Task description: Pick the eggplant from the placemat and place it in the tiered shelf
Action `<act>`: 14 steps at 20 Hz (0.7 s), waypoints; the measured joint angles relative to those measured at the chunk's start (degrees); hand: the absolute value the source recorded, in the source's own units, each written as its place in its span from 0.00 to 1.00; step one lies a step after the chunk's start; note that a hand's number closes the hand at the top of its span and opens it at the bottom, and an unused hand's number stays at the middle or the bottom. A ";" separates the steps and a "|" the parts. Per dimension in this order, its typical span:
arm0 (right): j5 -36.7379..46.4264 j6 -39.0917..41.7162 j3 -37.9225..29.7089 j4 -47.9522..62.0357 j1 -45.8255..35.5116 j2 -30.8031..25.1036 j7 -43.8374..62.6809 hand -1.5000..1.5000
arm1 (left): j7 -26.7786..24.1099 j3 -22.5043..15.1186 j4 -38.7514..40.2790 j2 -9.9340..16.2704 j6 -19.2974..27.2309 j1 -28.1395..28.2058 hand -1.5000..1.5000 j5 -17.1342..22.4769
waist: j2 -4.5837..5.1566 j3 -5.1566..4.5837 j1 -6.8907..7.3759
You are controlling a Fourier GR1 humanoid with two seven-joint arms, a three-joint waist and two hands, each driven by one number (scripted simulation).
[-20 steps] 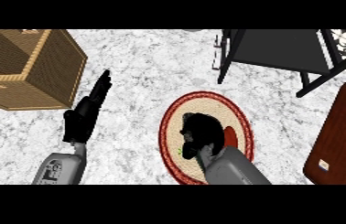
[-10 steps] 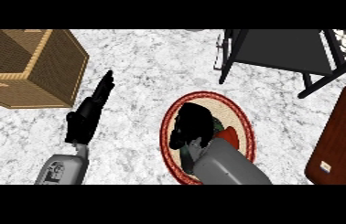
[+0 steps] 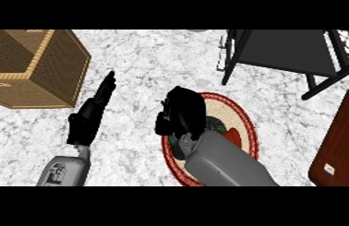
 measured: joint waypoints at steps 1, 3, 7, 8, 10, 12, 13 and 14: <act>0.44 -1.69 -0.41 -1.11 -0.78 0.00 -0.02 1.00 | 0.14 -0.25 -0.06 -0.23 0.20 -0.07 0.50 -0.26 | -0.05 0.01 0.01; 2.29 -4.55 -0.63 -3.82 -1.31 -0.01 0.03 1.00 | -0.25 0.23 0.57 -0.16 0.37 -0.17 0.50 -0.23 | -0.13 -0.01 -0.35; 7.01 -6.32 -1.36 -7.82 -4.80 -0.08 2.16 1.00 | 0.20 0.29 0.97 -0.46 0.74 -0.52 0.50 -0.55 | -0.26 -0.04 -0.68; 8.07 -6.27 -2.03 -8.99 -5.94 -0.10 2.96 1.00 | 0.25 0.40 1.30 -0.48 0.80 -0.64 0.50 -0.58 | -0.31 -0.05 -0.82; 10.68 -5.90 -3.12 -10.74 -7.56 -0.13 4.55 1.00 | -0.22 0.70 1.13 -0.37 0.84 -0.01 0.50 -0.46 | -0.40 -0.06 -0.91; 14.03 -5.13 -4.91 -11.67 -8.68 -0.13 5.73 1.00 | -0.69 1.08 1.02 0.09 0.36 0.57 0.50 -0.13 | -0.46 -0.07 -1.14; 15.44 -4.28 -6.08 -12.02 -9.77 -0.12 6.45 1.00 | -0.49 1.04 1.01 -0.07 0.33 0.44 0.50 -0.06 | -0.49 -0.08 -1.32; 17.21 -3.66 -6.49 -12.31 -10.43 -0.14 7.21 1.00 | -0.52 1.10 0.78 0.20 -0.02 0.74 0.50 0.09 | -0.53 -0.08 -1.32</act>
